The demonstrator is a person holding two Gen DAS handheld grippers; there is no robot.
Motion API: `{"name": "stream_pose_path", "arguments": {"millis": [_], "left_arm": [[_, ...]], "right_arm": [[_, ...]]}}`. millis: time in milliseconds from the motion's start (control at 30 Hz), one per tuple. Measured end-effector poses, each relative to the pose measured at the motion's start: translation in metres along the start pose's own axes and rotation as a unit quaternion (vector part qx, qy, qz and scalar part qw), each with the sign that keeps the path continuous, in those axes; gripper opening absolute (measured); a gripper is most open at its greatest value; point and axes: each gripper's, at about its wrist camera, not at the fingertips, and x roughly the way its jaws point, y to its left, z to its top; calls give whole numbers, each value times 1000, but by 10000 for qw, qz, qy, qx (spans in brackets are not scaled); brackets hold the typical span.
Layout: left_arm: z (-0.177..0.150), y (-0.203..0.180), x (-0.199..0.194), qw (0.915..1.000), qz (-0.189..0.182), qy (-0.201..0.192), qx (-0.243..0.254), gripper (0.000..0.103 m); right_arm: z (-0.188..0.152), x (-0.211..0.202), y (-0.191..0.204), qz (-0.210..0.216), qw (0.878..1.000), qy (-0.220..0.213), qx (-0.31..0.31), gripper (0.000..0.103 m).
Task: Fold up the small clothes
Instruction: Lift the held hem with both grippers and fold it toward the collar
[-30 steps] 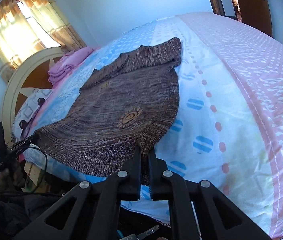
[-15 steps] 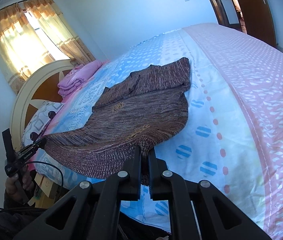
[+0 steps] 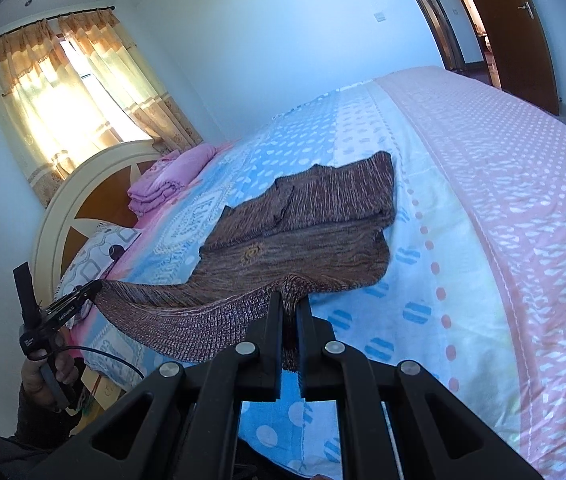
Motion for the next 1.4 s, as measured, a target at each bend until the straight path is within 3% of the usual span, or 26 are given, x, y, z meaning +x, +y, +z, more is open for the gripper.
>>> {"name": "stream_pose_path", "arguments": {"millis": [467, 800, 1033, 1400], "left_arm": [[58, 4, 29, 9984, 119, -503, -225, 5], [79, 1, 93, 9992, 124, -172, -345, 5], [112, 9, 131, 9982, 282, -150, -503, 5], [148, -14, 208, 9984, 505, 44, -233, 5]], "right_arm": [[67, 14, 4, 100, 9988, -475, -105, 5], [114, 56, -2, 89, 9989, -448, -51, 5], [146, 90, -8, 27, 9994, -354, -14, 5], [174, 159, -45, -240, 9991, 34, 338, 5]]}}
